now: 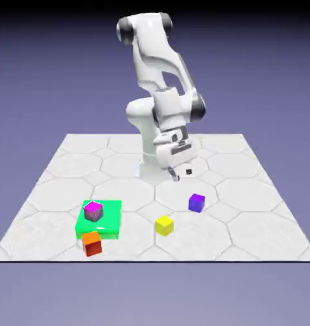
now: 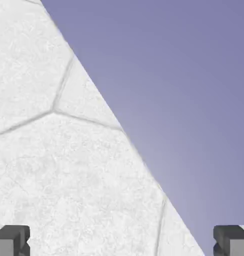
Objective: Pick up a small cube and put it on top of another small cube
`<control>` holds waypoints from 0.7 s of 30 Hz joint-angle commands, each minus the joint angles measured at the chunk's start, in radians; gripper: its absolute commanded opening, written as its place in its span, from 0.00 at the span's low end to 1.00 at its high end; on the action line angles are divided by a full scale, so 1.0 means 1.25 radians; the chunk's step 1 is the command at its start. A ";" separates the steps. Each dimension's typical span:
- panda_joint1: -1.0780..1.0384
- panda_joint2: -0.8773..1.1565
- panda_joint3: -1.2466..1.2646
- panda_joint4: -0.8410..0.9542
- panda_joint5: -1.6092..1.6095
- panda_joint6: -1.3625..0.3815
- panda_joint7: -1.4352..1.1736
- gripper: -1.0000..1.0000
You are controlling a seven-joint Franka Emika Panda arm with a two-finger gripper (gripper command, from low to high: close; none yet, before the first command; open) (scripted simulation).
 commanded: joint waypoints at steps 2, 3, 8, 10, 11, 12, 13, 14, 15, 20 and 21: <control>0.034 0.014 -0.021 -0.001 0.013 -0.012 -0.070 0.50; 0.050 0.021 -0.031 -0.002 0.019 -0.019 -0.104 0.50; 0.134 0.057 -0.083 -0.005 0.050 -0.050 -0.278 0.50; 0.168 0.071 -0.104 -0.006 0.063 -0.062 -0.348 0.50; 0.185 0.078 -0.115 -0.007 0.069 -0.068 -0.383 0.50; 0.202 0.086 -0.125 -0.007 0.075 -0.074 -0.418 0.50; 0.218 0.093 -0.136 -0.008 0.081 -0.081 -0.452 0.50; 0.235 0.100 -0.146 -0.009 0.088 -0.087 -0.487 0.50; 0.252 0.107 -0.156 -0.009 0.094 -0.093 -0.522 0.50; 0.336 0.143 -0.209 -0.012 0.125 -0.124 -0.696 0.50; 0.353 0.150 -0.219 -0.013 0.131 -0.130 -0.731 0.50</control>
